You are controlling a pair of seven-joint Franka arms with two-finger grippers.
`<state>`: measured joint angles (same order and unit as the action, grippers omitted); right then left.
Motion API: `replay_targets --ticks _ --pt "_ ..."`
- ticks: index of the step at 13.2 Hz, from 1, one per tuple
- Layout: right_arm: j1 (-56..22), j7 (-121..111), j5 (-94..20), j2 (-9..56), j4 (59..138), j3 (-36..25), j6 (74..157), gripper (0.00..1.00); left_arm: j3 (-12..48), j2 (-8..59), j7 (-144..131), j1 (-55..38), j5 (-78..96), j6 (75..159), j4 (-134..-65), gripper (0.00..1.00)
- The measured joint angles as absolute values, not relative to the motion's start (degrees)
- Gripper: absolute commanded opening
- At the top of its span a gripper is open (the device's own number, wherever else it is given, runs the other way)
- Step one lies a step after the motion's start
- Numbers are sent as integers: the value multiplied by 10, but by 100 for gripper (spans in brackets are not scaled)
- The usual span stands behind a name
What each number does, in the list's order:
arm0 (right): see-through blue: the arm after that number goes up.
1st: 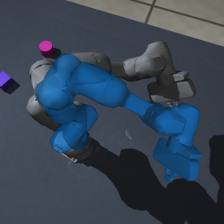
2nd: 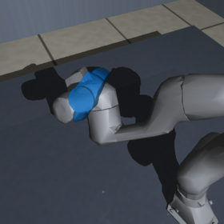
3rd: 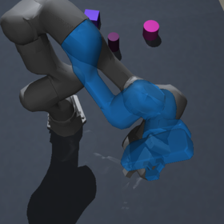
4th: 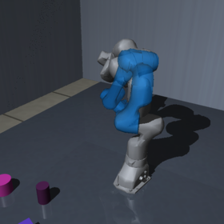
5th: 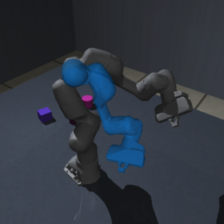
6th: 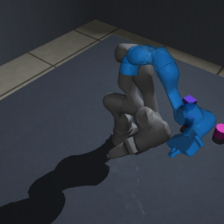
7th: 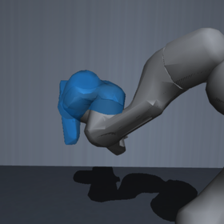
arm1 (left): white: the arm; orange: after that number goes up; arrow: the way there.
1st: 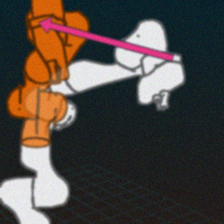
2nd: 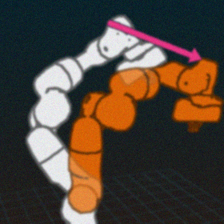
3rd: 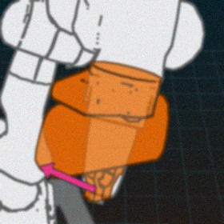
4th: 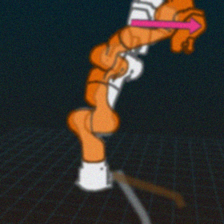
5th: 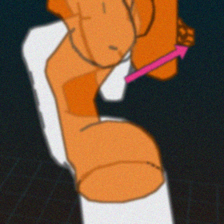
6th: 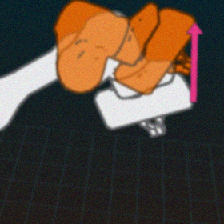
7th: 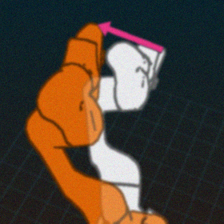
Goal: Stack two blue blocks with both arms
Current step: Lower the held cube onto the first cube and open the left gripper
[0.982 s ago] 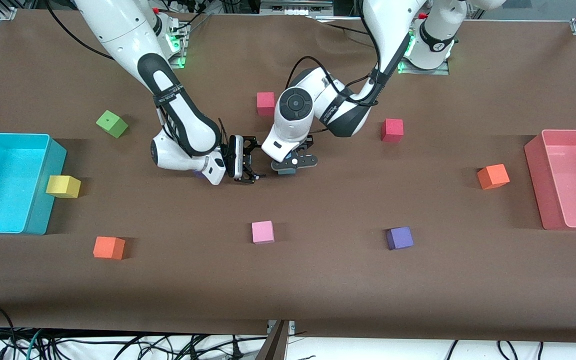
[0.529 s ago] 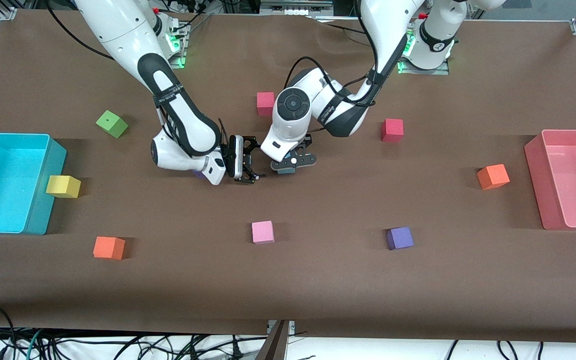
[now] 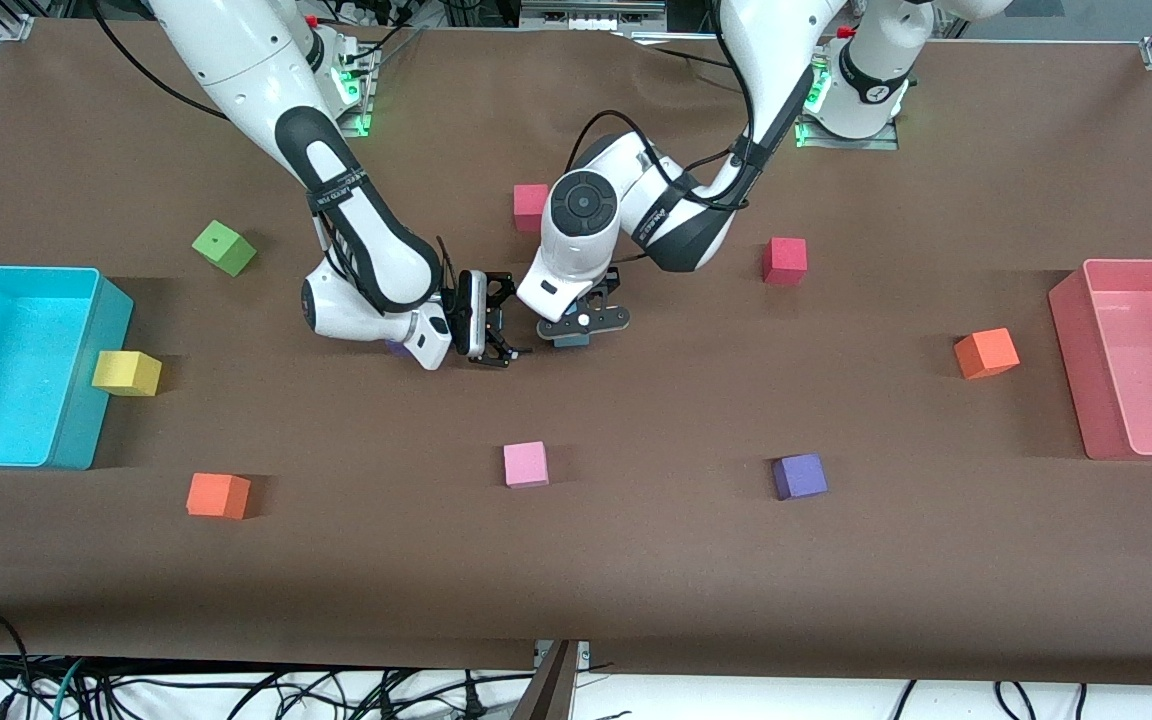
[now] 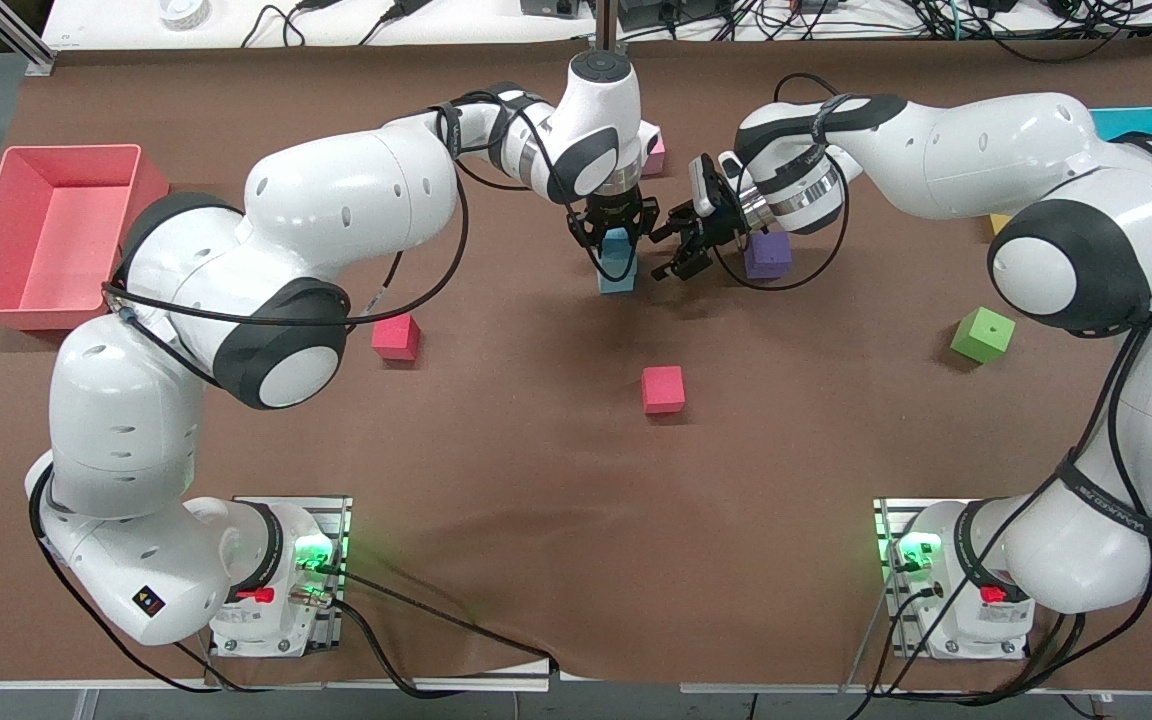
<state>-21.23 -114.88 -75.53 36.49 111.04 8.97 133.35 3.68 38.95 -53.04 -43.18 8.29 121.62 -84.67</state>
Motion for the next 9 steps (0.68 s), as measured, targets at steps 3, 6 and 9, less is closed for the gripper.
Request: replay_targets --ticks 3,6,9 --pt "-212 -1149 -755 365 1110 90 1333 100 37 392 -531 -432 83 1216 -847 3" --pt "-212 -1149 -755 365 1110 90 1333 100 31 397 -539 -439 83 1220 -845 78" --pt "-212 -1149 -755 365 1110 90 1333 100 28 401 -560 -445 91 1240 -845 100"
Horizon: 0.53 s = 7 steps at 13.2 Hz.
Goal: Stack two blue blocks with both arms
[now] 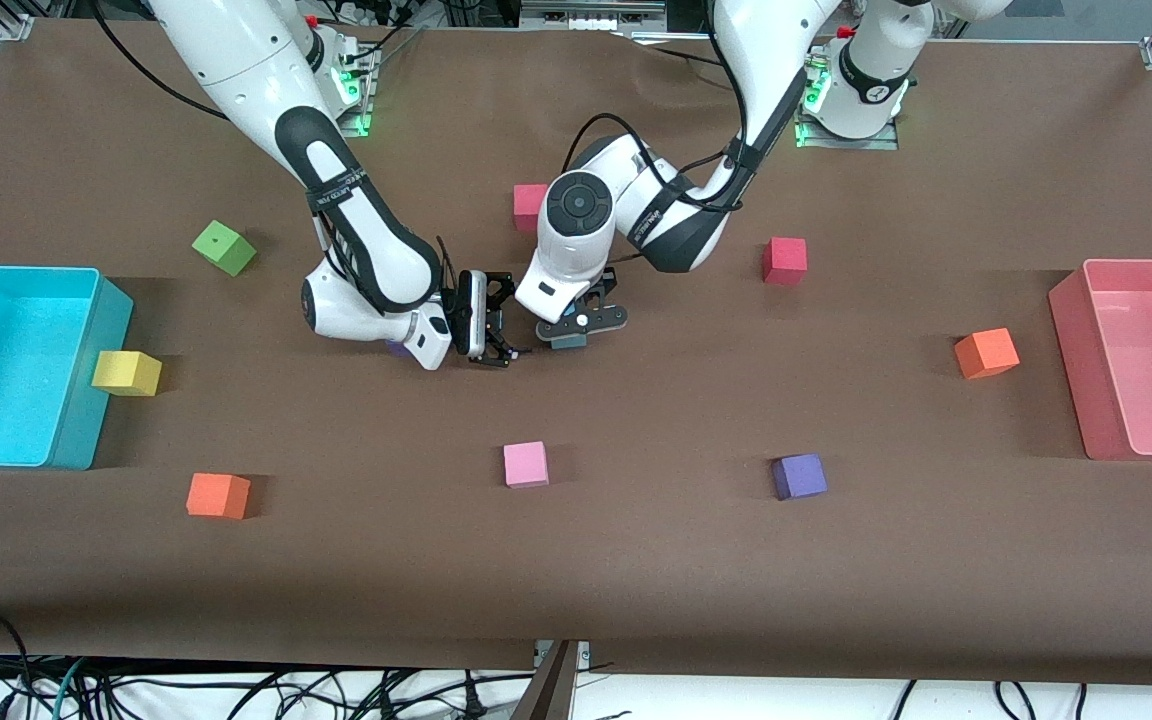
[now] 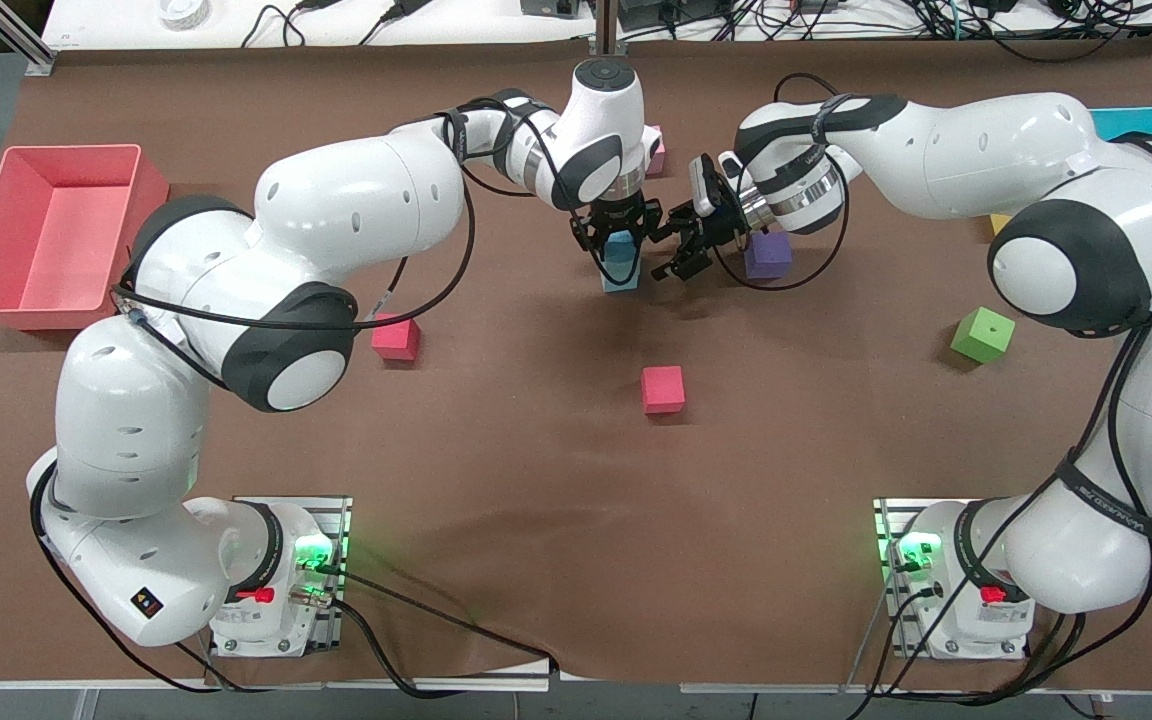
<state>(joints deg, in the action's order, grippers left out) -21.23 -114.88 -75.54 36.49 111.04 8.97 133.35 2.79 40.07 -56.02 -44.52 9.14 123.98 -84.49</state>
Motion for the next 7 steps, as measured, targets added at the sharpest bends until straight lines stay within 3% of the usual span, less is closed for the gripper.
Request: replay_targets --ticks 7 --pt "-212 -1149 -755 365 1110 90 1333 100 5 386 -562 -445 94 1236 -835 100"
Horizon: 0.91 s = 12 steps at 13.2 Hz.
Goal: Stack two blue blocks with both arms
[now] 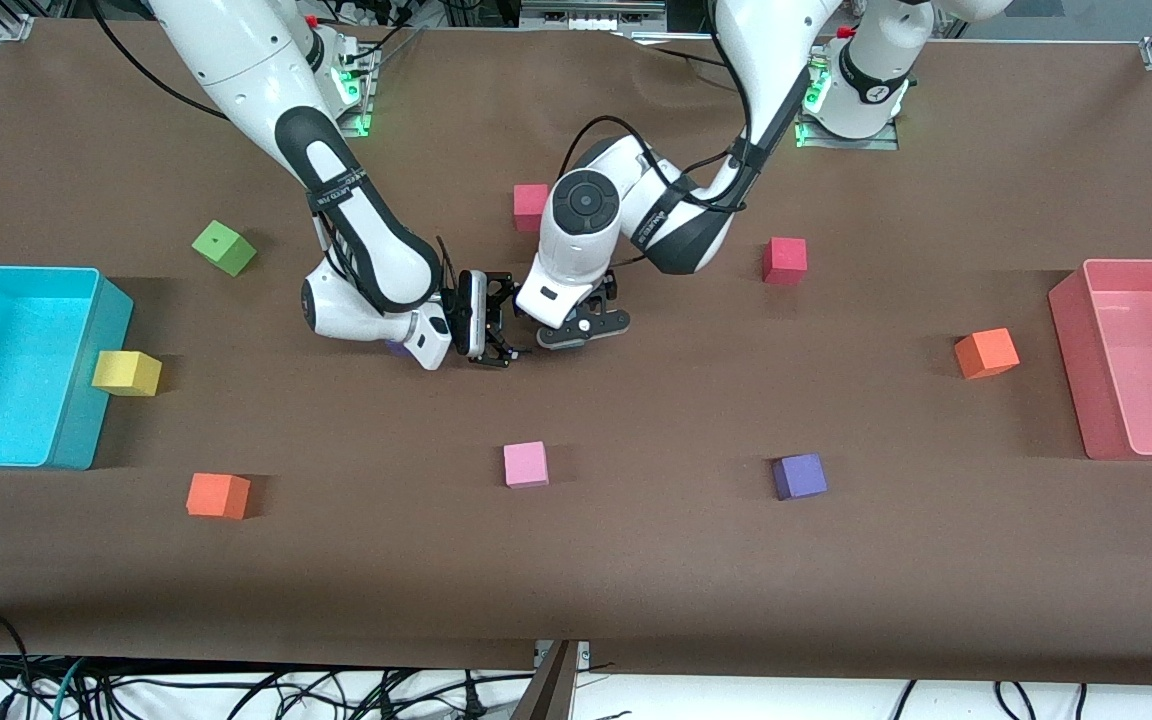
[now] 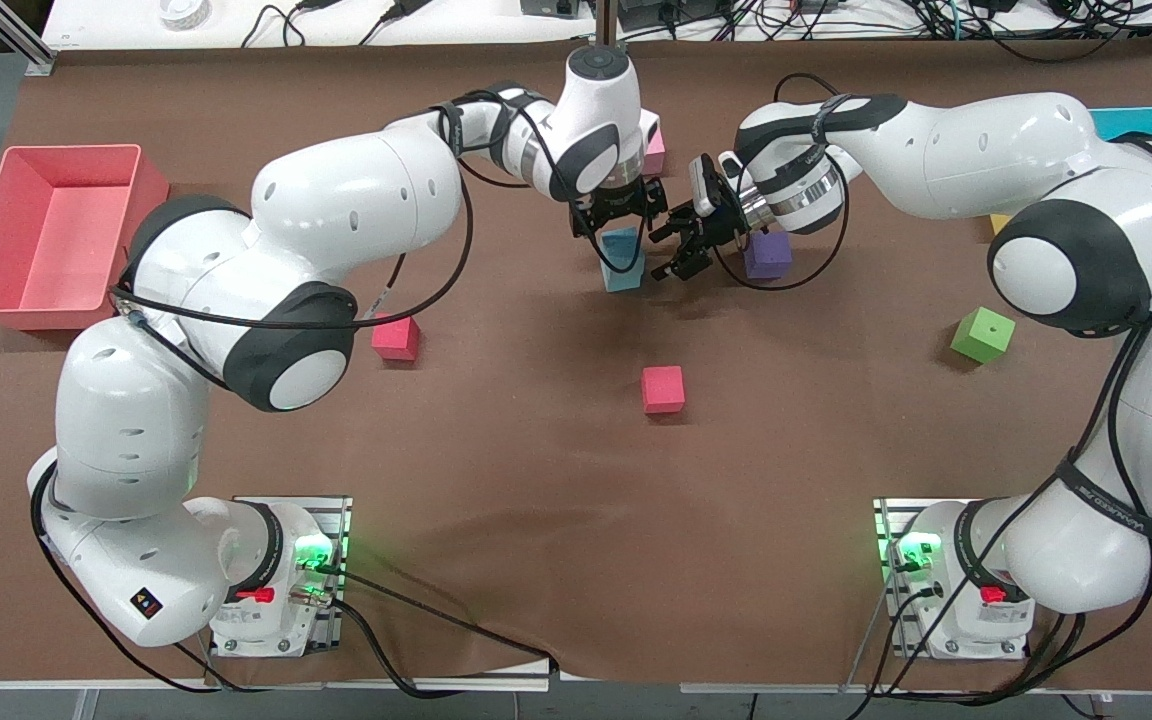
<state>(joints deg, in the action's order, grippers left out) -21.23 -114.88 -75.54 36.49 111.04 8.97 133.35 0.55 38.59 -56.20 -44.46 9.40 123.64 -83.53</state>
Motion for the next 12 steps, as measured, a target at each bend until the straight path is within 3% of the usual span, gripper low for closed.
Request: replay_targets --ticks 4,8,10,12 --pt "-211 -1149 -756 365 1110 90 1331 100 -3 311 -493 -392 94 1136 -841 100" --pt "-208 -1148 -755 358 1104 85 1298 100 -6 186 -387 -293 94 1028 -879 100" --pt "-203 -1131 -711 341 1097 56 1240 100 -7 119 -325 -240 94 981 -920 100" --pt "-195 -1060 -590 320 1068 12 1144 100 -7 62 -290 -197 90 949 -958 100"
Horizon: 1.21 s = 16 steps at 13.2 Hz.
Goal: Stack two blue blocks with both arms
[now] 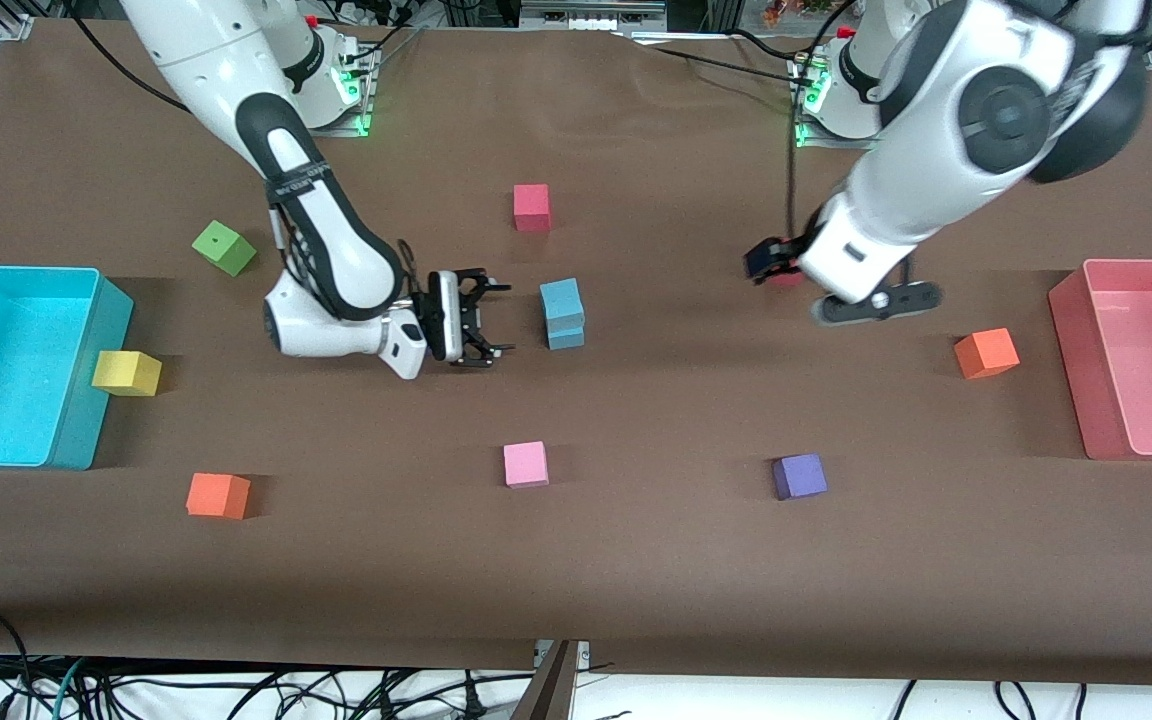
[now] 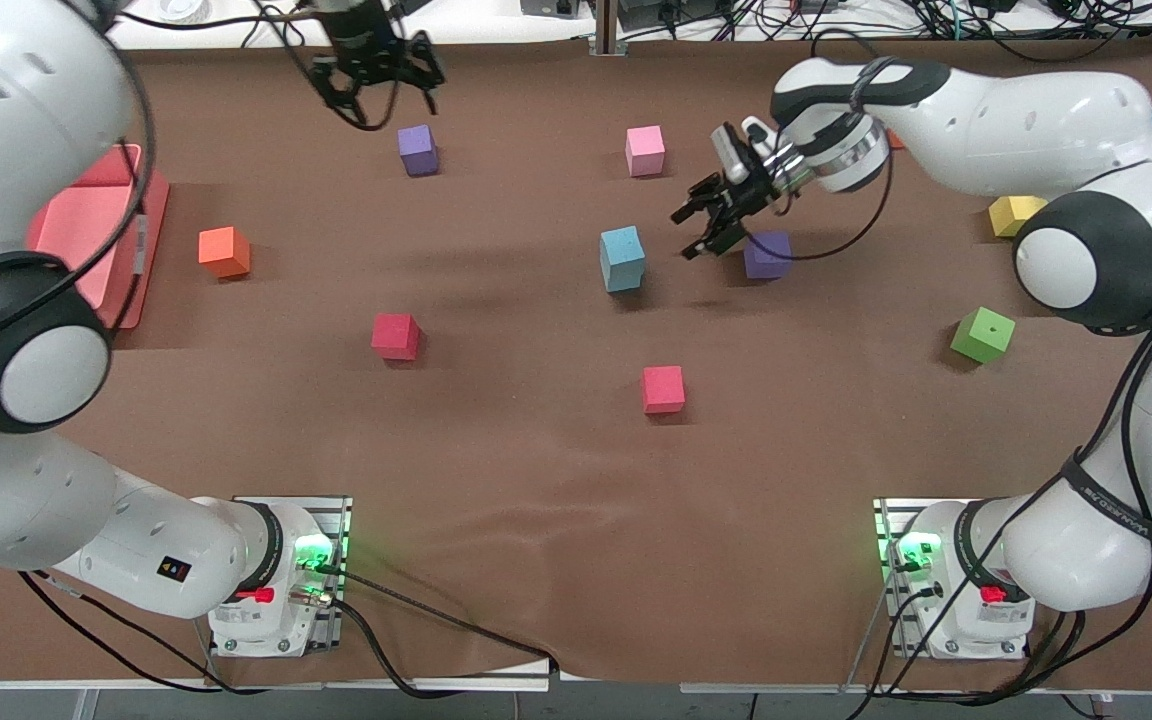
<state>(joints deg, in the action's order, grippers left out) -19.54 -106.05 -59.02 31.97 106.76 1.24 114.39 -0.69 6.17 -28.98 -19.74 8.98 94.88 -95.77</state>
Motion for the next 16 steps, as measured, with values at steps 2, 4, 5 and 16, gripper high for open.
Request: replay_targets --ticks 2,4,5,16 --pt "-191 -954 -460 303 991 -31 1003 100 -7 13 -243 -167 76 943 -996 100" --pt "-188 -845 -369 293 896 -59 865 100 -7 -24 -205 -144 53 926 -1019 100" --pt "-188 -789 -335 290 857 -68 814 100 -7 -38 -192 -136 32 913 -1024 100" --pt "-198 -209 -85 284 720 -111 754 100 -49 -66 -57 -113 -15 886 -1032 100"
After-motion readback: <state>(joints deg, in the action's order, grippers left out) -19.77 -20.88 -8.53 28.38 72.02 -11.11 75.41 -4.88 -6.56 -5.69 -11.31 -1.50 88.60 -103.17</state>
